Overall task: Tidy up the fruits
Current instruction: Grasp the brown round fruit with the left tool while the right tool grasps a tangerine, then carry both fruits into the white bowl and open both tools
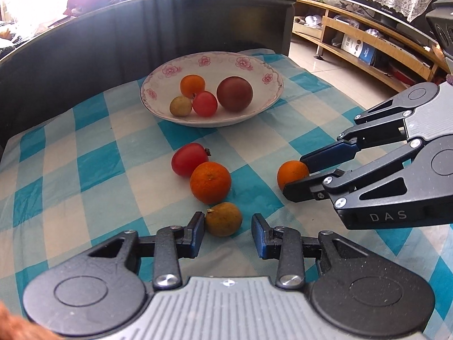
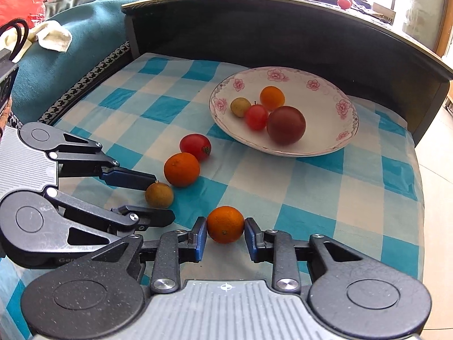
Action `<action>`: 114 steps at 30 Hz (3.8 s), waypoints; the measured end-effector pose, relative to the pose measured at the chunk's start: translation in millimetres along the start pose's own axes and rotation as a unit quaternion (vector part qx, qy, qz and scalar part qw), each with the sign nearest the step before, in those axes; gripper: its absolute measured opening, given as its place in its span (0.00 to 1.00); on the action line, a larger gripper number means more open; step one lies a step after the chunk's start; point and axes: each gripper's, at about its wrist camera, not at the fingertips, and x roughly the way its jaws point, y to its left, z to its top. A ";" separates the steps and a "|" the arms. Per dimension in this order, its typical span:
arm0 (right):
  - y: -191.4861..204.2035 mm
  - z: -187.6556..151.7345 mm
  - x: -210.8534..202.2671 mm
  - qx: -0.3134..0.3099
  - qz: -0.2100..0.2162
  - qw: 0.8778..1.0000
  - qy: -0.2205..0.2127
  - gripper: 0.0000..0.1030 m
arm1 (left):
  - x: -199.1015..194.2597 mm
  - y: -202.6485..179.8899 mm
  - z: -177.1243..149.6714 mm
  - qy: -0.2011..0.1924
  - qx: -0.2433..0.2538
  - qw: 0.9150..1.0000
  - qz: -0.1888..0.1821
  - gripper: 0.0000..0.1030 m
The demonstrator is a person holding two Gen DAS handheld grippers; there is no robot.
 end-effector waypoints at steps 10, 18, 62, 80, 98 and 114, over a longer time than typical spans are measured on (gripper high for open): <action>0.8 -1.8 3.6 0.000 -0.002 1.000 0.003 0.28 | 1.0 2.0 -0.2 0.000 -0.004 1.000 -0.003 0.45; 2.4 0.4 6.5 0.004 0.005 1.000 0.002 0.32 | 1.2 0.2 -1.6 -0.005 -0.003 1.000 0.002 0.45; -1.1 10.7 -6.9 0.032 0.000 0.999 -0.024 0.23 | -17.2 3.2 23.2 -0.040 -0.011 0.999 0.005 0.36; -32.9 44.2 -8.3 0.072 -0.048 0.993 -0.080 0.24 | 0.3 7.6 75.0 -0.097 -0.003 0.995 0.028 0.36; -47.7 55.2 18.0 0.060 -0.071 0.992 -0.082 0.25 | 33.1 16.7 76.2 -0.081 -0.016 0.996 0.034 0.36; -50.5 56.8 28.4 0.047 -0.079 0.993 -0.080 0.28 | 36.8 19.2 76.0 -0.087 -0.012 0.995 0.047 0.39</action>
